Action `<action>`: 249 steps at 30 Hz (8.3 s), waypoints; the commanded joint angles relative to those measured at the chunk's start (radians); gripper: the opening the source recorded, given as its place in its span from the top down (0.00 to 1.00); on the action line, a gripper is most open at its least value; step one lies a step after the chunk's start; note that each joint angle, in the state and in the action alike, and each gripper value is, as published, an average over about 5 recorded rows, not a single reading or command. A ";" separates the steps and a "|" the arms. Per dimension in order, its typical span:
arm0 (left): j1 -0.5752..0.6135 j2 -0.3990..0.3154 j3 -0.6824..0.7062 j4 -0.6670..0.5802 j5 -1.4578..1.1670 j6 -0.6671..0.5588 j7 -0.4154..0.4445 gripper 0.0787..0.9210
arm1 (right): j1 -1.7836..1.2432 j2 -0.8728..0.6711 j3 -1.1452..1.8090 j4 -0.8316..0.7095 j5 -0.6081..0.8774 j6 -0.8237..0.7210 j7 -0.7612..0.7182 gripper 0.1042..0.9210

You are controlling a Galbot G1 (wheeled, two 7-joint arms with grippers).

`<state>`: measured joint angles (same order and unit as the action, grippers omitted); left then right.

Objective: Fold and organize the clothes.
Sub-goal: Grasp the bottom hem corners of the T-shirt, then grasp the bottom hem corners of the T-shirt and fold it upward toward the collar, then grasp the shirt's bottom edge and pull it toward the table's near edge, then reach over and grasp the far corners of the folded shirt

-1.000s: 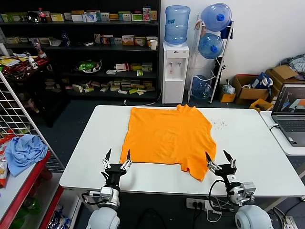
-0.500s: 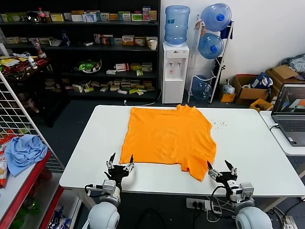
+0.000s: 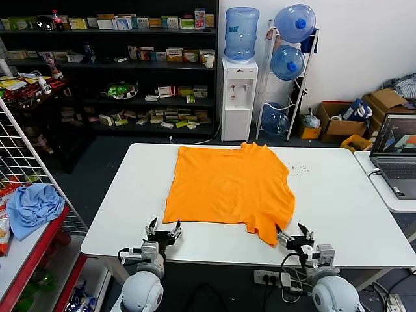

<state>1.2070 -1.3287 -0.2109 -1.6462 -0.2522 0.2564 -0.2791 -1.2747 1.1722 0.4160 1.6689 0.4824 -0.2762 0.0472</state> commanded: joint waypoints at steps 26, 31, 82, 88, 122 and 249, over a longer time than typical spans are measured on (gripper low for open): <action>-0.009 -0.010 -0.008 0.032 -0.008 -0.031 -0.002 0.81 | 0.059 0.040 -0.053 -0.054 0.022 -0.018 0.025 0.79; 0.005 -0.003 -0.008 0.007 0.007 -0.051 -0.005 0.96 | 0.043 0.044 -0.052 -0.038 0.019 -0.012 0.033 0.95; -0.089 0.026 0.020 0.084 0.158 -0.162 -0.006 0.99 | 0.278 -0.064 -0.098 -0.203 -0.079 0.166 0.054 0.98; -0.144 0.030 0.068 0.148 0.148 -0.158 -0.001 0.99 | 0.342 -0.035 -0.129 -0.301 -0.087 0.145 0.049 0.98; -0.088 0.083 0.101 0.047 -0.155 -0.052 -0.014 0.15 | -0.007 -0.089 0.038 0.003 -0.006 -0.059 0.092 0.14; -0.646 0.035 0.278 0.592 -0.377 0.071 0.116 0.71 | 0.740 0.062 -0.157 -0.731 0.022 -0.145 -0.161 0.89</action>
<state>0.5261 -1.3087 0.0694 -0.9869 -0.6152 0.3255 -0.1616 -0.5263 1.2279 0.2629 0.9018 0.5041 -0.4368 -0.1263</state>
